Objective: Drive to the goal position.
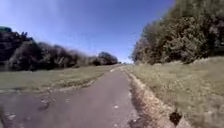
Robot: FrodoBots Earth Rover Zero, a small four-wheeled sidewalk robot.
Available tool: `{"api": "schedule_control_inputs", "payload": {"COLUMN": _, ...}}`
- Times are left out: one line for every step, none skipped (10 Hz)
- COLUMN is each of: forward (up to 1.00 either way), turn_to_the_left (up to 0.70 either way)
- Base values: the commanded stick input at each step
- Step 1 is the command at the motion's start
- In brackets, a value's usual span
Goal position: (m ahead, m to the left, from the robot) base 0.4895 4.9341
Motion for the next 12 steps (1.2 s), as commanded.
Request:
{"api": "schedule_control_inputs", "payload": {"forward": 0.0, "turn_to_the_left": 0.45}}
{"api": "schedule_control_inputs", "payload": {"forward": 0.0, "turn_to_the_left": 0.45}}
{"api": "schedule_control_inputs", "payload": {"forward": 0.0, "turn_to_the_left": 0.45}}
{"api": "schedule_control_inputs", "payload": {"forward": 0.0, "turn_to_the_left": 0.45}}
{"api": "schedule_control_inputs", "payload": {"forward": 0.0, "turn_to_the_left": 0.45}}
{"api": "schedule_control_inputs", "payload": {"forward": 0.0, "turn_to_the_left": 0.45}}
{"api": "schedule_control_inputs", "payload": {"forward": 0.0, "turn_to_the_left": 0.45}}
{"api": "schedule_control_inputs", "payload": {"forward": 0.0, "turn_to_the_left": 0.45}}
{"api": "schedule_control_inputs", "payload": {"forward": 0.0, "turn_to_the_left": 0.45}}
{"api": "schedule_control_inputs", "payload": {"forward": 0.0, "turn_to_the_left": 0.45}}
{"api": "schedule_control_inputs", "payload": {"forward": 0.0, "turn_to_the_left": 0.45}}
{"api": "schedule_control_inputs", "payload": {"forward": 0.0, "turn_to_the_left": 0.45}}
